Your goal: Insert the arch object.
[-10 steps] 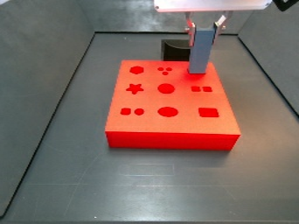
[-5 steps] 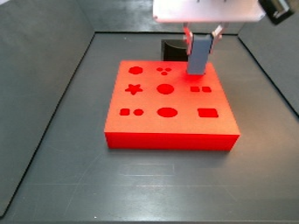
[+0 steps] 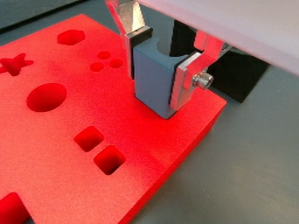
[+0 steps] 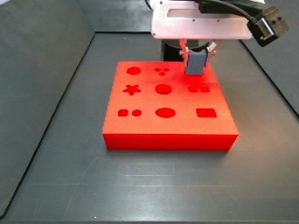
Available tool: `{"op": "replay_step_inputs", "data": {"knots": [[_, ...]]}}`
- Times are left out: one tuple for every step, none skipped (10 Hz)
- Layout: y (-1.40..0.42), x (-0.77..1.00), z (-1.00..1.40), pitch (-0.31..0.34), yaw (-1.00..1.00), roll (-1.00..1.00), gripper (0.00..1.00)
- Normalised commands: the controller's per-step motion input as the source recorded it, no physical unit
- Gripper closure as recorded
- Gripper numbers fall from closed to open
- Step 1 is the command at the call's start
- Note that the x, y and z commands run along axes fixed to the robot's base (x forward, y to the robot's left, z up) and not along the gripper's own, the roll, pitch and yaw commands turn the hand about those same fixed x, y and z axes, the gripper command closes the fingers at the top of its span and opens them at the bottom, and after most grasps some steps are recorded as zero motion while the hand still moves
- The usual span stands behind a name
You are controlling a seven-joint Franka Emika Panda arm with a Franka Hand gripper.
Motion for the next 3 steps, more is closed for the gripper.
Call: {"op": "replay_step_inputs", "data": {"knots": [[0.0, 0.0, -0.5, -0.011, 0.0, 0.04, 1.0], [0.0, 0.0, 0.0, 0.0, 0.0, -0.01, 1.0], [0.0, 0.0, 0.0, 0.0, 0.0, 0.0, 1.0]]}}
